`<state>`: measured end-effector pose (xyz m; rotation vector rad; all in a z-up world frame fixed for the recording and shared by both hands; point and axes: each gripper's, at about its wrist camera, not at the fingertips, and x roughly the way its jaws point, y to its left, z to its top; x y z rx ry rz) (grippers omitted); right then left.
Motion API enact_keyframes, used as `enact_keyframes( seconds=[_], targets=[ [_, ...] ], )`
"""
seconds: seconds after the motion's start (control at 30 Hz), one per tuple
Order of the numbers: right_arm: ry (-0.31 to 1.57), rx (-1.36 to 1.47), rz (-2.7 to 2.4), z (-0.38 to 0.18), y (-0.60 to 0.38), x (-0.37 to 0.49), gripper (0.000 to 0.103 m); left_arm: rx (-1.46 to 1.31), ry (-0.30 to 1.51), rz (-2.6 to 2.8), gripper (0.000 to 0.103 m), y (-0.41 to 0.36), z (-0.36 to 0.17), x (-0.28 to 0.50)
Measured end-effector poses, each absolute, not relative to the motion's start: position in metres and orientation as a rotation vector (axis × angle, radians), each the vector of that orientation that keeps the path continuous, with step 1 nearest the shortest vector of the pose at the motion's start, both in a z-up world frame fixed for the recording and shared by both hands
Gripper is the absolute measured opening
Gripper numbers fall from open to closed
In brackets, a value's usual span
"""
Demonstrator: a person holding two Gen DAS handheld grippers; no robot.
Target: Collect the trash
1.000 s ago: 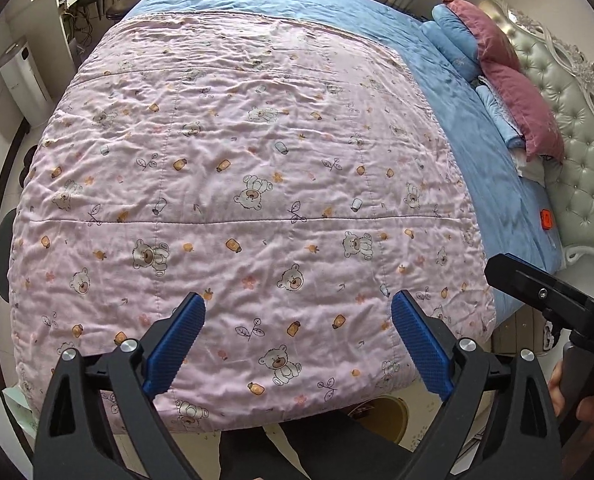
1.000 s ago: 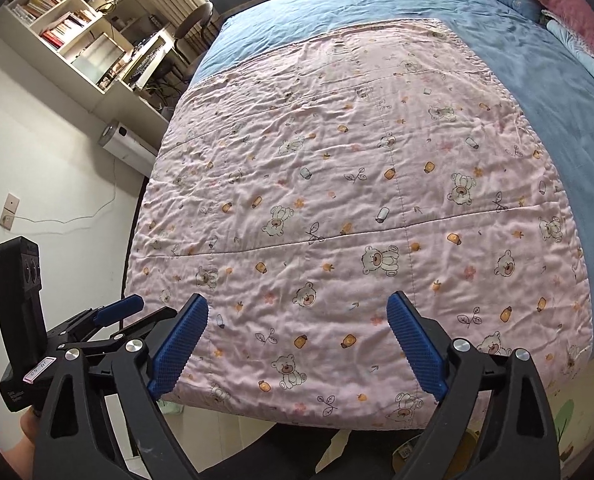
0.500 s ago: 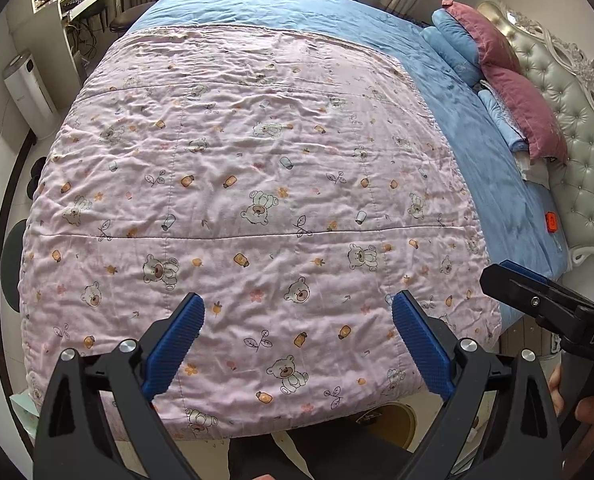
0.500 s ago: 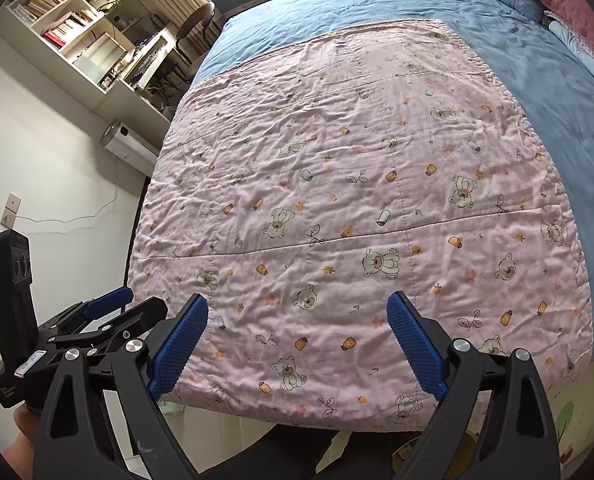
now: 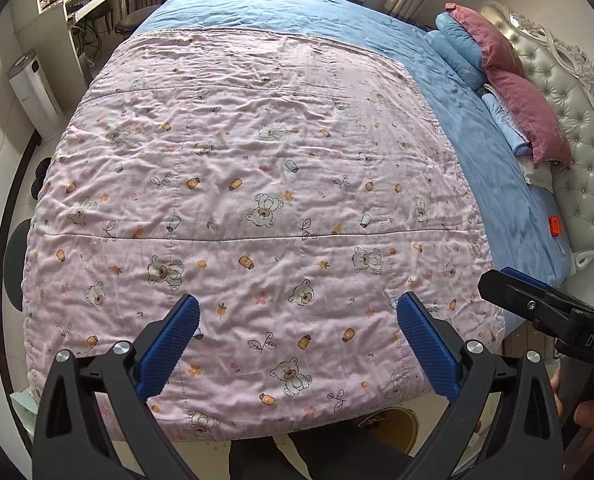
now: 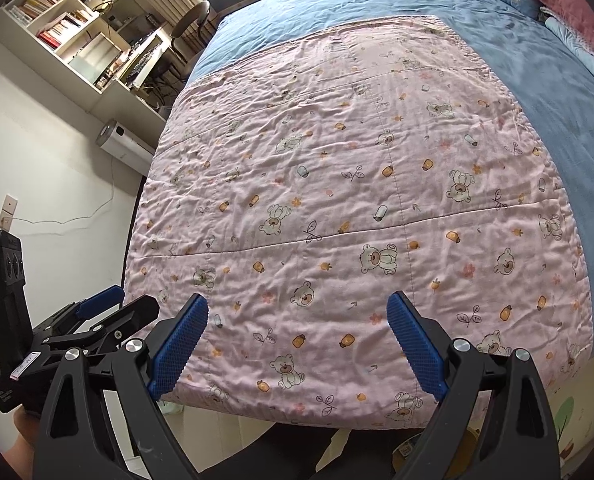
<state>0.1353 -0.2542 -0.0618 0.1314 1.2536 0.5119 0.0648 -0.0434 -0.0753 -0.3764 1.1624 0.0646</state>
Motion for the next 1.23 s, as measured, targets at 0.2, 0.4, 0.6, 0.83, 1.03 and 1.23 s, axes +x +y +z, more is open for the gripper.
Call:
enact_keyframes(
  seconds=[0.2,0.4,0.6,0.83,1.03,1.23],
  targets=[
    [1.253,0.116,0.524,-0.062,-0.249,0.134,0.088,-0.388,1.157,0.068,0.099,-0.039,-0.075,0.062],
    [1.25,0.12,0.529,-0.06,-0.249,0.136,0.088,-0.405,1.157,0.061,0.099,-0.036,-0.072,0.064],
    [1.245,0.125,0.533,-0.059,-0.249,0.137,0.088,-0.409,1.151,0.063,0.099,-0.035,-0.07,0.065],
    [1.242,0.13,0.532,-0.058,-0.251,0.14,0.088,-0.401,1.142,0.062,0.099,-0.037,-0.066,0.068],
    [1.246,0.13,0.532,-0.058,-0.252,0.141,0.088,-0.396,1.141,0.053,0.099,-0.041,-0.065,0.07],
    [1.248,0.137,0.529,-0.06,-0.254,0.142,0.088,-0.395,1.145,0.04,0.099,-0.044,-0.065,0.071]
  ],
)
